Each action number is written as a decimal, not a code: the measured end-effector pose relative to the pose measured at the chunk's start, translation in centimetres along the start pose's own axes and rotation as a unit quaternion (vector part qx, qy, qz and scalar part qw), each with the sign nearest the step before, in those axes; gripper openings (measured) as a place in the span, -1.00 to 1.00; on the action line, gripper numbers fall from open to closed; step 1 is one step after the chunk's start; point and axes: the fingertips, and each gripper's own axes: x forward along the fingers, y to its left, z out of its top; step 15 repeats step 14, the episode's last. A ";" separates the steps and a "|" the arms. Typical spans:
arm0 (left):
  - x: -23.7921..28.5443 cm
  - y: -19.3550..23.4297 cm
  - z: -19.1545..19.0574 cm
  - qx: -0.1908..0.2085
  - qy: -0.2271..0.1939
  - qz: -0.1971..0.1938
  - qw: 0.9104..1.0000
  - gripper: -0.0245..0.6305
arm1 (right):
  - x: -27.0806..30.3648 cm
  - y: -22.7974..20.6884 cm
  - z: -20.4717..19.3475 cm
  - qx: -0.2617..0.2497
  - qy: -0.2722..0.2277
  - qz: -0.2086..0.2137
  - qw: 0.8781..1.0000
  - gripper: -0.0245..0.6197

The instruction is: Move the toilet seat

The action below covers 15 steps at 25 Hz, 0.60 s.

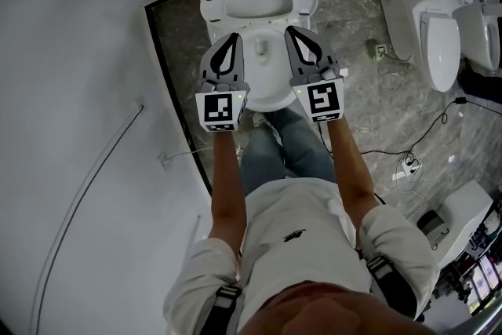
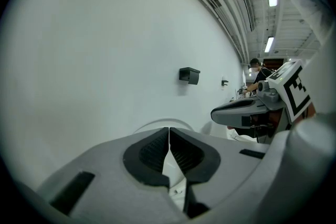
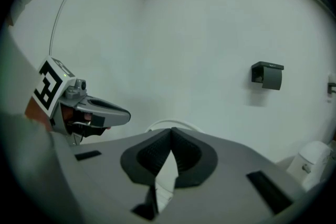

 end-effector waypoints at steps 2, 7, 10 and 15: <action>-0.1 -0.1 0.1 0.000 -0.001 -0.001 1.000 -0.83 | -0.1 0.0 0.1 -0.002 -0.001 -0.002 1.000 -0.83; -0.4 -0.4 0.4 -0.001 -0.004 0.000 1.000 -0.83 | -0.7 -0.1 0.2 -0.009 0.000 -0.003 1.000 -0.83; -0.5 -0.5 0.5 0.001 -0.007 0.002 1.000 -0.83 | -0.8 -0.1 0.3 -0.013 0.001 -0.002 1.000 -0.83; -0.6 -0.4 0.8 0.001 -0.008 0.004 1.000 -0.83 | -0.8 -0.2 0.6 -0.015 0.000 -0.002 1.000 -0.83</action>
